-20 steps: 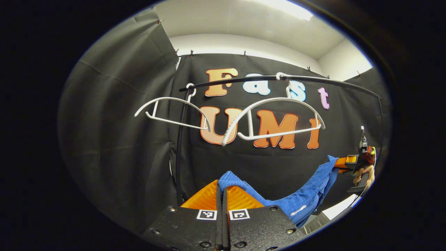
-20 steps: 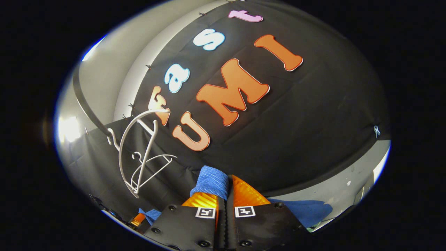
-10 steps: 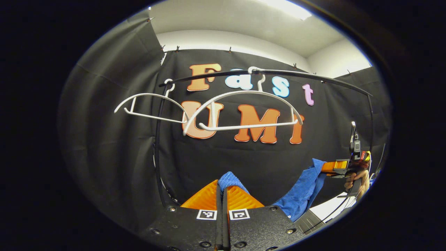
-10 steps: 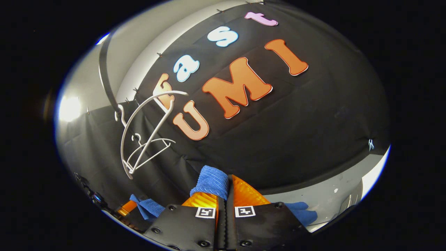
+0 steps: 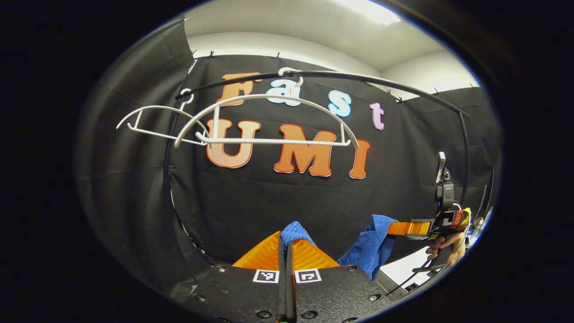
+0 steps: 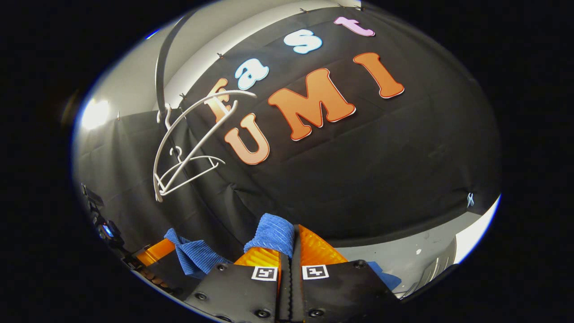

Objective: Grasp the clothes on the hanger with both hands and then place them into the laundry hamper below.

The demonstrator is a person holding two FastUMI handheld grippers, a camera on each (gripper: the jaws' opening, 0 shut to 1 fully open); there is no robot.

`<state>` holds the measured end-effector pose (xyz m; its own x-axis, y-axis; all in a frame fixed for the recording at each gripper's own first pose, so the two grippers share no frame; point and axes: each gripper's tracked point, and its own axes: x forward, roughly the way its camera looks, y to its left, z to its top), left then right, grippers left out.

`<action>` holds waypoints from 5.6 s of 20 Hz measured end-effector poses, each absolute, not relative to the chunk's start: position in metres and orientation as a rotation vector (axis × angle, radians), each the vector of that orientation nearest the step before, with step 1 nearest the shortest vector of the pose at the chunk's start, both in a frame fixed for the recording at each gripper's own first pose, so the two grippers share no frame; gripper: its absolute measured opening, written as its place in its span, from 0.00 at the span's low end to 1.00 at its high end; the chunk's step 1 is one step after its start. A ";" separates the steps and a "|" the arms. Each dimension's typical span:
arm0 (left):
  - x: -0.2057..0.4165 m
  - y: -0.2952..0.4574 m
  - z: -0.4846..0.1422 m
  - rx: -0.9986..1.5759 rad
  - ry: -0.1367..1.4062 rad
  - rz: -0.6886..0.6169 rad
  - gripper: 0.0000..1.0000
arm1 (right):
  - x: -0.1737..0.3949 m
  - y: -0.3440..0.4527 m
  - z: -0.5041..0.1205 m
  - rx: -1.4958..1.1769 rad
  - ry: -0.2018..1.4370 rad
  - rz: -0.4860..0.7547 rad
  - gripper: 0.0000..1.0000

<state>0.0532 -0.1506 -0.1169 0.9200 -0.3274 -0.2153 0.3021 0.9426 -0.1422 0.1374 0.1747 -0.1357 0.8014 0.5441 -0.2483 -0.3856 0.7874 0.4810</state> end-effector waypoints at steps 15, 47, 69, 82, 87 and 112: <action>0.018 -0.156 -0.283 -0.093 0.447 -0.196 0.00 | 0.099 0.184 -0.284 0.272 0.457 0.402 0.07; -0.063 -0.125 -0.554 -0.098 1.079 -0.028 0.00 | 0.062 0.161 -0.555 0.126 0.908 0.214 0.07; -0.070 -0.115 -0.568 -0.110 1.143 0.077 0.97 | 0.060 0.151 -0.573 0.134 0.970 0.187 0.50; -0.055 -0.105 -0.449 -0.135 0.887 0.061 0.95 | 0.051 0.131 -0.443 0.120 0.715 0.172 0.99; -0.043 -0.100 -0.376 -0.131 0.703 0.045 0.95 | 0.041 0.113 -0.375 0.126 0.584 0.144 0.98; -0.052 -0.088 -0.165 -0.100 0.191 0.053 0.90 | 0.003 0.080 -0.168 0.058 0.135 0.072 0.98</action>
<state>-0.0515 -0.0879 -0.1648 0.9804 0.0429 -0.1924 -0.0619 0.9936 -0.0941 0.0030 0.0797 -0.1678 0.9884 0.0751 -0.1322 -0.0673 0.9958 0.0625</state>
